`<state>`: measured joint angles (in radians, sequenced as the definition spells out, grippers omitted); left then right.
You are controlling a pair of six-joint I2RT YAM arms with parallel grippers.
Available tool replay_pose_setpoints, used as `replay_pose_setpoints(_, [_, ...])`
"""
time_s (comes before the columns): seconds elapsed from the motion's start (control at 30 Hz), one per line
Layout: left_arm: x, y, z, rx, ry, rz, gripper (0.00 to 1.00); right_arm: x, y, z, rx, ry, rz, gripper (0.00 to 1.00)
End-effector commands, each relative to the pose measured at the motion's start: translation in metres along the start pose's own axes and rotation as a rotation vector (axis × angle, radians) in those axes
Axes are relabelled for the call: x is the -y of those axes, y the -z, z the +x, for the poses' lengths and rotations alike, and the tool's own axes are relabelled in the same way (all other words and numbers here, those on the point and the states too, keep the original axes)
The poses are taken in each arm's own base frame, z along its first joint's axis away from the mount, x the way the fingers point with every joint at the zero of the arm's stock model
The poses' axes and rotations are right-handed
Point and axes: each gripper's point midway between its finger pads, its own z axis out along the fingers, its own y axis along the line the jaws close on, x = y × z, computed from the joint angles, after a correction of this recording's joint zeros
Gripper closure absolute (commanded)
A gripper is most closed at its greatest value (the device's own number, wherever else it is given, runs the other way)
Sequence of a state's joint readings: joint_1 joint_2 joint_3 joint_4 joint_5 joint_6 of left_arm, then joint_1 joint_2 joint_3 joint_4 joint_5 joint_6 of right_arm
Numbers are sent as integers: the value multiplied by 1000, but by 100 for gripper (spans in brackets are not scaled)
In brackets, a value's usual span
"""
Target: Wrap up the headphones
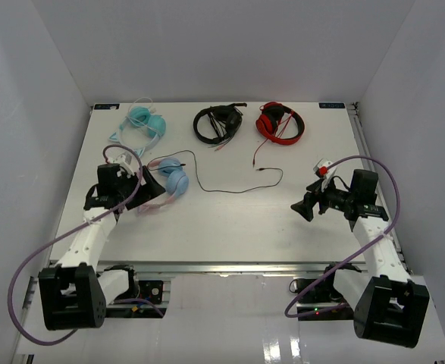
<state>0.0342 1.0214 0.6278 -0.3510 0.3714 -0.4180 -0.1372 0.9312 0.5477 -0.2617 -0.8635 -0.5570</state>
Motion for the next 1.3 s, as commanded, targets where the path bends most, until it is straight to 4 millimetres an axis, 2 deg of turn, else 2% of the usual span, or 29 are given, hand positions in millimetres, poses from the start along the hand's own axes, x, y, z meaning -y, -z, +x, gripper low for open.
replay_pose_setpoints(0.0, [-49, -11, -13, -28, 120, -248, 8, -11, -3, -10, 23, 30, -115, 3])
replay_pose_setpoints(0.13, [-76, -17, -37, 9, 107, -397, 9, -11, -1, -3, 1, 54, -98, 6])
replay_pose_setpoints(0.2, [-100, -25, -41, -11, 99, -517, 11, -10, 0, -4, 1, 65, -91, 7])
replay_pose_setpoints(0.33, [-120, -24, -55, -2, 75, -640, 24, -9, 1, -6, 4, 75, -84, 7])
replay_pose_setpoints(0.47, [-131, -35, -53, -30, 47, -667, 32, -12, 2, -9, 15, 81, -93, 7])
replay_pose_setpoints(0.53, [-137, -49, -43, -91, 47, -658, 38, -13, 2, -9, 18, 81, -97, 7])
replay_pose_setpoints(0.6, [-136, -60, -40, -128, 34, -631, 45, -14, 2, -9, 19, 78, -99, 7])
replay_pose_setpoints(0.83, [-133, -79, -35, -175, 15, -564, 54, -16, 3, -10, 34, 69, -109, 7])
replay_pose_setpoints(0.9, [-135, -81, -29, -199, 8, -558, 62, -16, 4, -10, 37, 66, -111, 7])
replay_pose_setpoints(1.1, [-144, -80, -7, -253, 10, -571, 94, -16, 5, -9, 39, 65, -109, 7])
replay_pose_setpoints(1.13, [-142, -79, -7, -248, 12, -562, 99, -18, 6, -10, 45, 73, -116, 7])
replay_pose_setpoints(1.2, [-129, -78, -11, -233, 9, -519, 100, -29, 9, -9, 49, 94, -157, 8])
replay_pose_setpoints(1.27, [-96, -75, -20, -202, -37, -431, 100, -53, 15, -10, 98, 217, -253, 7])
